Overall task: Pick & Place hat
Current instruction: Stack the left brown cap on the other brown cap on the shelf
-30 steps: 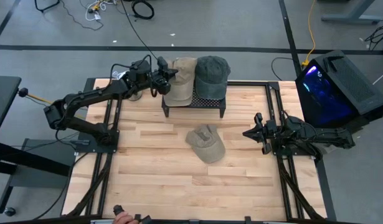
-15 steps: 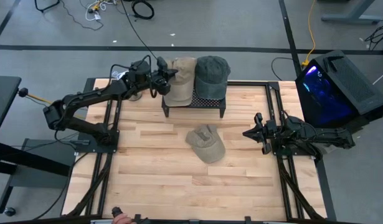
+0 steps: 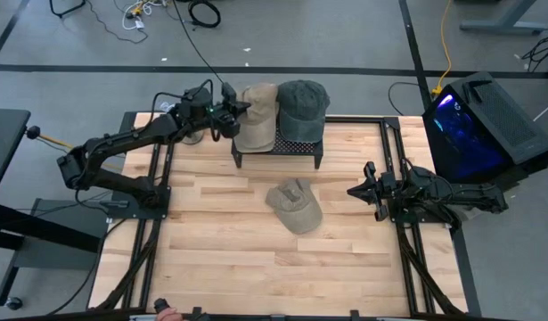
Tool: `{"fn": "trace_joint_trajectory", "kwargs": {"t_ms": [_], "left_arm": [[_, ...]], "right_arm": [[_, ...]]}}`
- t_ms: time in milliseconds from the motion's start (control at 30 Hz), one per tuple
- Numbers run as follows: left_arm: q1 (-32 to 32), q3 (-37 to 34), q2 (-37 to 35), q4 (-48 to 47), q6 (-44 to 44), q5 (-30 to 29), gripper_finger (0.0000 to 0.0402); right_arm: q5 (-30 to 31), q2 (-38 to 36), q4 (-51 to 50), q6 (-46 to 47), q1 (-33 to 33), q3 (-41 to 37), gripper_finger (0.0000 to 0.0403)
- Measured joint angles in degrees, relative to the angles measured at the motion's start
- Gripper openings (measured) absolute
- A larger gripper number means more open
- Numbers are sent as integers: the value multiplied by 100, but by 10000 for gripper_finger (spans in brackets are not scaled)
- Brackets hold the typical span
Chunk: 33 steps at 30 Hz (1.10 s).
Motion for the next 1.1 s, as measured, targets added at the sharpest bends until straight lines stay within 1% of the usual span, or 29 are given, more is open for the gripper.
{"fn": "trace_joint_trajectory", "kwargs": {"t_ms": [267, 533, 1100], "left_arm": [[29, 0, 0, -78, -97, 66, 3], [29, 0, 0, -78, 227, 235, 3], [29, 0, 0, -77, 247, 245, 3]], "right_arm": [[0, 0, 0, 0, 2, 0, 25], [2, 2, 2, -1, 2, 0, 25], [0, 0, 0, -1, 2, 0, 25]]}}
